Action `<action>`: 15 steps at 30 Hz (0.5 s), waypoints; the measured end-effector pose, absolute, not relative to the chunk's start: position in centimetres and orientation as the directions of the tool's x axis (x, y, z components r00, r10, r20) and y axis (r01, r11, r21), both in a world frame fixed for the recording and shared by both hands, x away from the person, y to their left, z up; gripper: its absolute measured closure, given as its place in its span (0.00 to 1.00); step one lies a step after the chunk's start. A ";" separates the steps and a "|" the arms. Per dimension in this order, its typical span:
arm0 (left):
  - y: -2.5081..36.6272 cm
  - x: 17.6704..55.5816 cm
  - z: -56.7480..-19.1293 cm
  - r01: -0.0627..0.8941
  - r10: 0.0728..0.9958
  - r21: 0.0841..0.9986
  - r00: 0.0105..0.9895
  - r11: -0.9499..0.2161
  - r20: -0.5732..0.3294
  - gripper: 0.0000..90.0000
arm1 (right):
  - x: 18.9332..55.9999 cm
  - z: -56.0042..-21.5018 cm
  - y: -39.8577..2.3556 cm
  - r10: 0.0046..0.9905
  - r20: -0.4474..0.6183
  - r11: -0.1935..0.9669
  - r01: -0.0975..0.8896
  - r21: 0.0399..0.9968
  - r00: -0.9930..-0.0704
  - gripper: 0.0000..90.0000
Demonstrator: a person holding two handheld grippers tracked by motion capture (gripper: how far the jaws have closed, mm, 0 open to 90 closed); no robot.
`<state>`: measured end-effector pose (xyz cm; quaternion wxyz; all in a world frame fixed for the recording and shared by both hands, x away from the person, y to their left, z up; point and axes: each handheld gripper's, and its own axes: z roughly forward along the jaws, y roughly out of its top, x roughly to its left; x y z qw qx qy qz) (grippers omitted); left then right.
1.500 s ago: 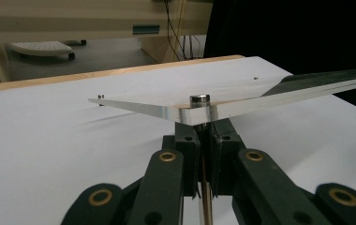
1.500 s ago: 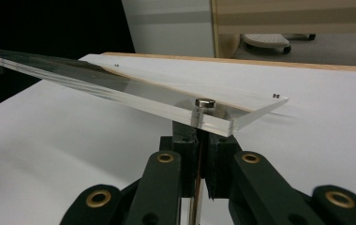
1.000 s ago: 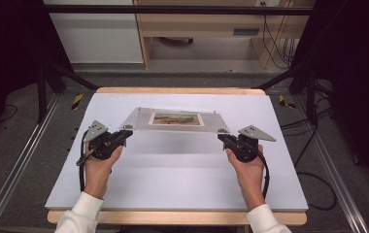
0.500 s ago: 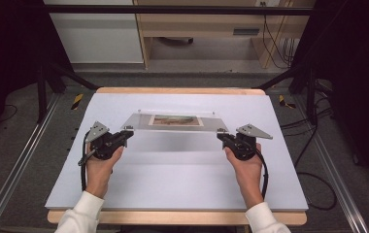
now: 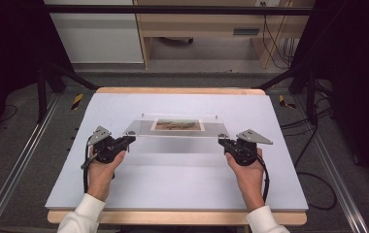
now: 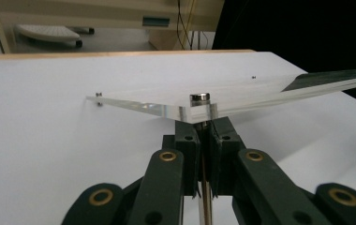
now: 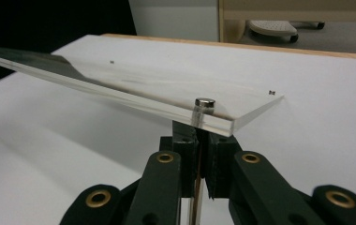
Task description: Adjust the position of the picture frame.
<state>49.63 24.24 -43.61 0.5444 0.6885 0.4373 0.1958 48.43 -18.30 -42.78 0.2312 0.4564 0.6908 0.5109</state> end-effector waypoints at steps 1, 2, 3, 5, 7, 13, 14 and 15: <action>24.2 49.4 -43.8 0.400 0.816 0.916 0.539 -0.031 -0.208 0.93 | 48.2 -43.0 -18.3 0.870 0.133 0.075 0.394 0.916 -0.475 0.94; 24.0 49.1 -44.0 0.405 0.819 0.913 0.541 -0.053 -0.192 0.93 | 47.9 -43.3 -18.3 0.873 0.128 0.084 0.402 0.912 -0.471 0.94; 23.9 48.7 -44.5 0.411 0.821 0.908 0.544 -0.084 -0.170 0.93 | 47.4 -43.9 -18.3 0.875 0.138 0.084 0.427 0.901 -0.464 0.94; 23.8 48.5 -44.7 0.418 0.820 0.904 0.546 -0.088 -0.172 0.93 | 47.2 -44.3 -18.3 0.877 0.135 0.096 0.443 0.891 -0.461 0.94; 23.6 48.2 -45.3 0.438 0.827 0.893 0.538 -0.108 -0.164 0.93 | 47.1 -44.8 -18.3 0.874 0.117 0.129 0.459 0.879 -0.471 0.94; 23.2 47.5 -46.7 0.483 0.840 0.864 0.519 -0.140 -0.155 0.93 | 46.8 -45.9 -18.4 0.870 0.144 0.140 0.516 0.845 -0.471 0.94; 23.2 47.5 -46.9 0.490 0.842 0.859 0.519 -0.148 -0.151 0.93 | 46.8 -46.2 -18.4 0.871 0.149 0.140 0.527 0.839 -0.468 0.94; 23.1 47.4 -47.1 0.494 0.842 0.855 0.520 -0.159 -0.144 0.93 | 46.7 -46.5 -18.3 0.874 0.131 0.164 0.538 0.827 -0.468 0.94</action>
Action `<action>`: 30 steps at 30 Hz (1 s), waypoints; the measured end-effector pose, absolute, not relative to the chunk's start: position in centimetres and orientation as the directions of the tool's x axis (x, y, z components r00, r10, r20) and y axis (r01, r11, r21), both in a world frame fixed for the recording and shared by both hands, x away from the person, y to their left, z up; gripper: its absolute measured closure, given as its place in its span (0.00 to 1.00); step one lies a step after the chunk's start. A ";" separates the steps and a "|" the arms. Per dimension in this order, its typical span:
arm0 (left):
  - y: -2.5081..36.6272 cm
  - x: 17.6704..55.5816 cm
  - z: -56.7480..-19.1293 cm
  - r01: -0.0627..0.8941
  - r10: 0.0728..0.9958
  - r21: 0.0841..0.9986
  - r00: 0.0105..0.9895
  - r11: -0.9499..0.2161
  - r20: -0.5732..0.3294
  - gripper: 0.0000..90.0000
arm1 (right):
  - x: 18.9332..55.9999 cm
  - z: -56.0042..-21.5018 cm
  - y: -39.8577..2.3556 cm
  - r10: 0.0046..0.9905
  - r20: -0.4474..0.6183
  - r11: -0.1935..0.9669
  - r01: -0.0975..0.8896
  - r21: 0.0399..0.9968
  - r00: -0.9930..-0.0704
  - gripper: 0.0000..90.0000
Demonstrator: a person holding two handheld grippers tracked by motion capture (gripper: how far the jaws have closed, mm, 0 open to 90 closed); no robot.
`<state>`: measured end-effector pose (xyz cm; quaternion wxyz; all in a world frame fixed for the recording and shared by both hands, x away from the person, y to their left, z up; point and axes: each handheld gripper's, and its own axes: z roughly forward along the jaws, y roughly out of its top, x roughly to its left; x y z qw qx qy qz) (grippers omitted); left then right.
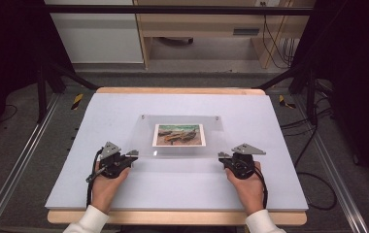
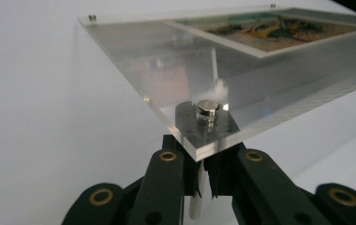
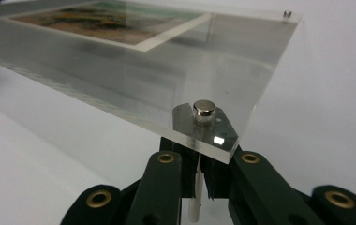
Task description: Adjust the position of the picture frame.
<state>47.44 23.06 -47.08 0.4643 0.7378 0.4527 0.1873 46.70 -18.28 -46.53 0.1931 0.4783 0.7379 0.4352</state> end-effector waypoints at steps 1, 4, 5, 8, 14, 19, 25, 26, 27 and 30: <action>23.0 47.4 -47.2 0.493 0.843 0.854 0.521 -0.168 -0.134 0.93 | 46.7 -46.5 -18.3 0.874 0.131 0.164 0.538 0.827 -0.468 0.94; 22.9 47.3 -47.4 0.493 0.845 0.850 0.522 -0.187 -0.117 0.93 | 46.7 -46.9 -18.3 0.874 0.126 0.176 0.547 0.818 -0.470 0.94; 22.8 47.3 -47.6 0.492 0.847 0.847 0.522 -0.200 -0.103 0.93 | 46.7 -47.0 -18.3 0.873 0.121 0.183 0.547 0.817 -0.473 0.94; 22.8 47.2 -47.6 0.491 0.847 0.847 0.523 -0.204 -0.099 0.93 | 46.7 -47.4 -18.3 0.874 0.117 0.191 0.555 0.810 -0.472 0.94; 22.9 47.2 -47.6 0.493 0.842 0.847 0.529 -0.200 -0.110 0.92 | 46.7 -47.4 -18.4 0.873 0.127 0.181 0.554 0.812 -0.471 0.94; 22.9 47.2 -47.6 0.483 0.836 0.848 0.541 -0.217 -0.094 0.92 | 46.7 -47.6 -18.6 0.866 0.146 0.168 0.553 0.816 -0.478 0.91; 22.8 46.8 -47.5 0.468 0.832 0.845 0.552 -0.259 -0.051 0.75 | 46.5 -47.6 -19.1 0.862 0.174 0.154 0.574 0.805 -0.476 0.64; 22.8 46.7 -47.4 0.470 0.830 0.842 0.556 -0.266 -0.049 0.69 | 46.3 -47.5 -19.2 0.865 0.172 0.151 0.572 0.806 -0.471 0.59; 22.9 46.6 -47.4 0.470 0.827 0.839 0.561 -0.276 -0.043 0.64 | 46.2 -47.4 -19.3 0.867 0.173 0.147 0.572 0.807 -0.468 0.53; 23.2 46.4 -47.3 0.486 0.817 0.826 0.574 -0.285 -0.055 0.49 | 45.7 -47.2 -19.7 0.869 0.173 0.144 0.570 0.809 -0.464 0.38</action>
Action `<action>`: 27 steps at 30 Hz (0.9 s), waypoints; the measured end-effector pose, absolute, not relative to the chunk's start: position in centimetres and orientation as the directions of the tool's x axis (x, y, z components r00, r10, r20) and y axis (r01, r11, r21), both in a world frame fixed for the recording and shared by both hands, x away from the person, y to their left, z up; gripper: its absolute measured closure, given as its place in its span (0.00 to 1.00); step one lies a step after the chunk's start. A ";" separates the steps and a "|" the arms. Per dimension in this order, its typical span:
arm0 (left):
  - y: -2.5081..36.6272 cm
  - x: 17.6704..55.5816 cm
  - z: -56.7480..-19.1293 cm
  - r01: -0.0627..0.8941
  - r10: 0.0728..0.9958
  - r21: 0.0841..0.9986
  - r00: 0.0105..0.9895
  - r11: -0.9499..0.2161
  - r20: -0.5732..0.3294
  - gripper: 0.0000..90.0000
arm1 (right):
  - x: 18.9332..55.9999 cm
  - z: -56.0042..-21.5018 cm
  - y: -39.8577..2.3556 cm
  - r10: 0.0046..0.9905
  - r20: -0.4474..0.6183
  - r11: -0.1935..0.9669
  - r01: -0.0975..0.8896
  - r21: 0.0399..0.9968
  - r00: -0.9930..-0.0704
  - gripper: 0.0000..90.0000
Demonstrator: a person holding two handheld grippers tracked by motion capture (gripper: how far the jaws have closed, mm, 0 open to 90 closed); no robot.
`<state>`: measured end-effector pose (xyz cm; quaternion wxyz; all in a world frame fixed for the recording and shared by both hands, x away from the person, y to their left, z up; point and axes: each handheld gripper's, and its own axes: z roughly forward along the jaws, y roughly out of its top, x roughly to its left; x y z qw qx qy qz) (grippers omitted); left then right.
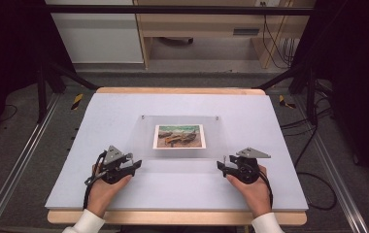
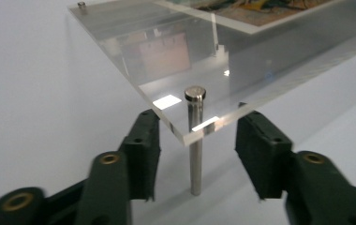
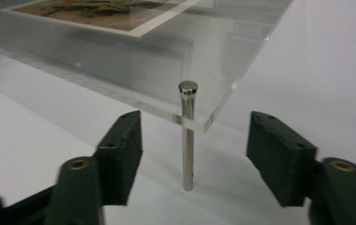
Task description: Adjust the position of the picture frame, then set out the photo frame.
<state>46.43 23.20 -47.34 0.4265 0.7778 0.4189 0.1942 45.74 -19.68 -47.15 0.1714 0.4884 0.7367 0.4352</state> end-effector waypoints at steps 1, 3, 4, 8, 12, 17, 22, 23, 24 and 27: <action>23.3 46.4 -47.3 0.494 0.813 0.822 0.578 -0.282 -0.069 0.43 | 45.7 -47.1 -19.8 0.866 0.169 0.152 0.570 0.807 -0.470 0.32; 23.6 46.1 -47.2 0.499 0.808 0.822 0.584 -0.276 -0.082 0.34 | 45.4 -47.1 -20.0 0.870 0.171 0.151 0.579 0.801 -0.463 0.24; 23.6 46.0 -47.1 0.499 0.806 0.824 0.585 -0.268 -0.092 0.31 | 45.3 -47.1 -20.1 0.869 0.177 0.148 0.586 0.797 -0.461 0.21; 23.7 45.7 -46.4 0.512 0.781 0.820 0.609 -0.258 -0.135 0.17 | 45.1 -46.6 -20.6 0.865 0.178 0.142 0.570 0.810 -0.469 0.14; 24.3 45.7 -45.4 0.490 0.769 0.839 0.622 -0.236 -0.147 0.09 | 44.7 -46.0 -20.9 0.857 0.182 0.133 0.548 0.826 -0.483 0.09; 25.1 45.8 -44.2 0.462 0.769 0.865 0.619 -0.195 -0.158 0.08 | 44.5 -44.9 -21.1 0.862 0.151 0.135 0.506 0.852 -0.484 0.09; 25.0 47.1 -43.1 0.459 0.766 0.871 0.620 -0.175 -0.172 0.08 | 45.4 -43.6 -21.1 0.873 0.121 0.144 0.488 0.861 -0.473 0.14; 25.0 47.4 -43.0 0.461 0.765 0.873 0.617 -0.162 -0.185 0.08 | 45.9 -43.4 -21.0 0.871 0.136 0.133 0.494 0.859 -0.472 0.16; 24.8 47.9 -42.9 0.469 0.764 0.871 0.613 -0.148 -0.200 0.09 | 46.2 -43.3 -20.9 0.869 0.142 0.136 0.503 0.854 -0.475 0.17; 24.2 49.1 -42.7 0.466 0.765 0.871 0.615 -0.157 -0.191 0.10 | 47.4 -43.1 -20.4 0.860 0.155 0.141 0.517 0.844 -0.487 0.21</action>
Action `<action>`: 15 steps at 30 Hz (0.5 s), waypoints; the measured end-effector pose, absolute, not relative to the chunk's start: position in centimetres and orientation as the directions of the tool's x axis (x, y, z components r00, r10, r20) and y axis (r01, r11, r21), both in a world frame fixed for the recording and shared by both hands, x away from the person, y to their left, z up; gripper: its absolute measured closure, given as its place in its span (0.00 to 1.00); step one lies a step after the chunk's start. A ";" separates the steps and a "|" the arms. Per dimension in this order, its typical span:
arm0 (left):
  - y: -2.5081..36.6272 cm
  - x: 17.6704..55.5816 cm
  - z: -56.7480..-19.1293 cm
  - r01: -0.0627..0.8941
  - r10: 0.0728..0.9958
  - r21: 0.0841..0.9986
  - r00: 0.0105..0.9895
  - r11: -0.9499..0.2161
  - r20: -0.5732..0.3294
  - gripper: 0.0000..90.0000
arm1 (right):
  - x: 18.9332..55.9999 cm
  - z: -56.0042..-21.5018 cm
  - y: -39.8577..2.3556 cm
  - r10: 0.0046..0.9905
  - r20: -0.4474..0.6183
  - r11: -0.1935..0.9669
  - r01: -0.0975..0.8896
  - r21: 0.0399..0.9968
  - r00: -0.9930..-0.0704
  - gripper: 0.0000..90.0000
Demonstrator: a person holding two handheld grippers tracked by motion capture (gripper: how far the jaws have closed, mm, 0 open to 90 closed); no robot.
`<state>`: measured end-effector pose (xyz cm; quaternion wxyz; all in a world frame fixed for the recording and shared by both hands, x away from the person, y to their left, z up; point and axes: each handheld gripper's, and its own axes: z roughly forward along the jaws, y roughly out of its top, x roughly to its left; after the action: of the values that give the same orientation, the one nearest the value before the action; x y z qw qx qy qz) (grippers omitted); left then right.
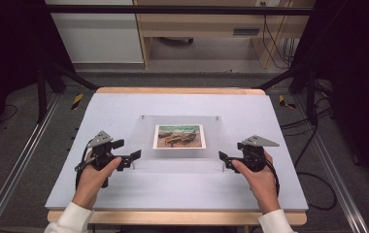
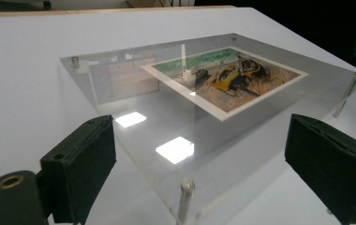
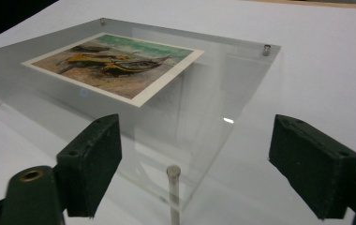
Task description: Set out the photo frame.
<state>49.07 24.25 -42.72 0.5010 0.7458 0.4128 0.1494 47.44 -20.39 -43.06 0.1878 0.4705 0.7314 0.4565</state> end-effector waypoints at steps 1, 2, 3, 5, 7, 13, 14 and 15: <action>24.1 49.4 -42.7 0.461 0.767 0.872 0.615 -0.166 -0.180 0.10 | 47.8 -43.0 -20.2 0.858 0.155 0.145 0.521 0.841 -0.489 0.23; 23.9 49.7 -42.8 0.463 0.771 0.870 0.612 -0.170 -0.175 0.11 | 48.1 -43.1 -20.0 0.858 0.163 0.143 0.531 0.835 -0.487 0.24; 23.8 50.0 -43.0 0.468 0.776 0.867 0.606 -0.171 -0.173 0.11 | 48.4 -43.2 -19.9 0.852 0.174 0.142 0.537 0.832 -0.493 0.24; 23.7 50.3 -43.4 0.478 0.788 0.863 0.590 -0.164 -0.177 0.13 | 48.9 -43.4 -19.6 0.852 0.184 0.147 0.560 0.815 -0.491 0.26; 23.6 50.5 -43.9 0.491 0.791 0.857 0.581 -0.155 -0.190 0.14 | 49.3 -43.7 -19.4 0.854 0.183 0.152 0.570 0.808 -0.487 0.26; 23.4 50.8 -45.1 0.558 0.783 0.823 0.558 -0.110 -0.274 0.17 | 49.8 -44.5 -18.9 0.851 0.209 0.138 0.589 0.796 -0.482 0.27; 23.3 50.8 -45.2 0.564 0.787 0.817 0.557 -0.122 -0.267 0.17 | 49.8 -44.5 -18.9 0.852 0.212 0.135 0.592 0.795 -0.478 0.27; 23.3 50.8 -45.4 0.571 0.790 0.812 0.551 -0.123 -0.268 0.17 | 49.8 -44.5 -18.9 0.853 0.221 0.126 0.599 0.790 -0.472 0.26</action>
<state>50.79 23.31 -45.38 0.4769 0.7404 0.4594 0.1151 49.77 -18.92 -44.51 0.1443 0.4932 0.7365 0.4400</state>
